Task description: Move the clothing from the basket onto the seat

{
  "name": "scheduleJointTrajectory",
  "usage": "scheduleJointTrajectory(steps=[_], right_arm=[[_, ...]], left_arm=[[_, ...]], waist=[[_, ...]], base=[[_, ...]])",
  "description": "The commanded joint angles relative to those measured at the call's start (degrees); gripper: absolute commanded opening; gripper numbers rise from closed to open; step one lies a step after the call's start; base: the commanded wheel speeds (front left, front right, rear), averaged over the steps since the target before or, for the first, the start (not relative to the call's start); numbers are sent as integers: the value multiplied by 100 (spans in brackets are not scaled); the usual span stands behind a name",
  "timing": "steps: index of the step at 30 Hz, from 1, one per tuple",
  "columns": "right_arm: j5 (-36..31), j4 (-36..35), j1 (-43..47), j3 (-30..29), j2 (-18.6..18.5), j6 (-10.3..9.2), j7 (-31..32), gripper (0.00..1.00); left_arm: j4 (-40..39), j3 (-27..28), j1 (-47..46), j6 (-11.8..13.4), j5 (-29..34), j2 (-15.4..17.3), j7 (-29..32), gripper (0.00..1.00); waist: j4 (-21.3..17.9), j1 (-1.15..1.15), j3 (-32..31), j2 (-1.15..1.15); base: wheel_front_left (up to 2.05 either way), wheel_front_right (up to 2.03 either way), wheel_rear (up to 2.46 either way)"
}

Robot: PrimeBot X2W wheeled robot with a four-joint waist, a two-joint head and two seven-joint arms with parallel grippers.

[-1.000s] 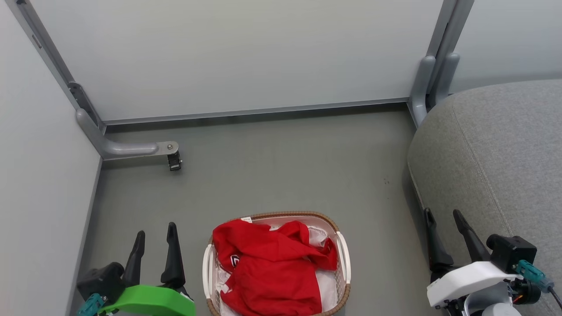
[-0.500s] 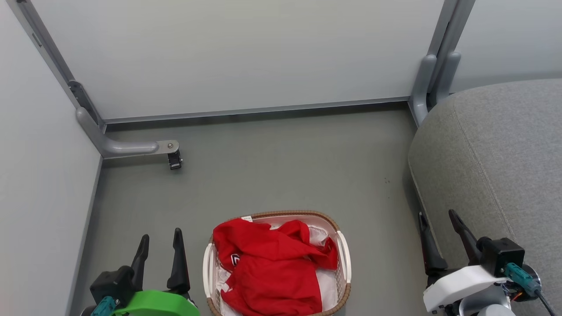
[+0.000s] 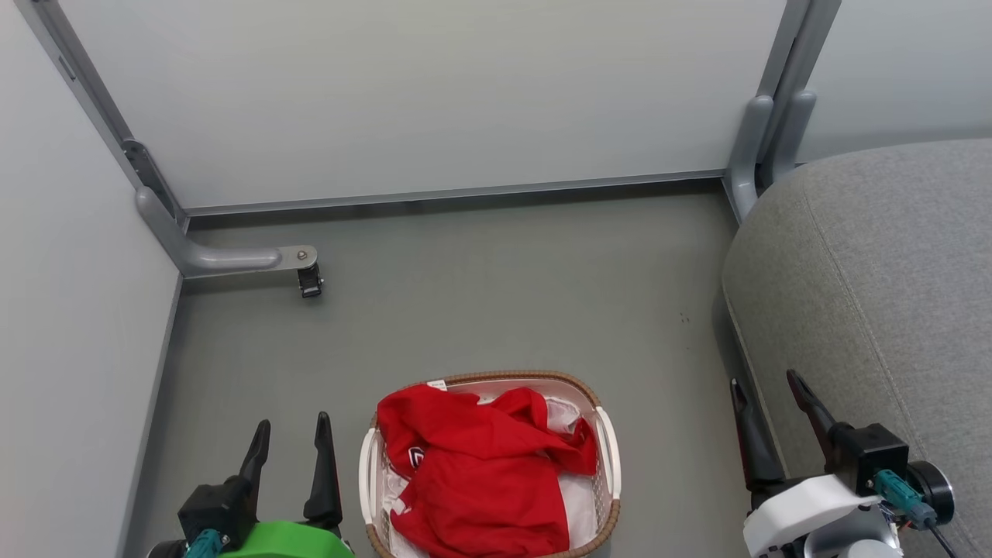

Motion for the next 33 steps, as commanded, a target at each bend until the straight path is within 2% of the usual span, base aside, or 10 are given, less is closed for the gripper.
scheduleJointTrajectory(steps=[1, 23, 33], right_arm=[[-131, 9, 49, 8, -37, 2, -46, 100], [-221, 57, -1, -8, -38, 1, -82, 100], [-278, -85, -234, -114, -37, 1, -81, 100]], left_arm=[[35, -13, 22, 30, 111, 39, -61, 100], [83, -54, -62, 60, 208, 40, -89, 100], [78, -136, -448, -48, 471, 55, -89, 100]], waist=[[3, 0, -2, 0], [9, 0, 47, 0], [-45, 0, 527, 0]], base=[[0, 0, 0], [0, 0, 0], [0, 0, 0]])
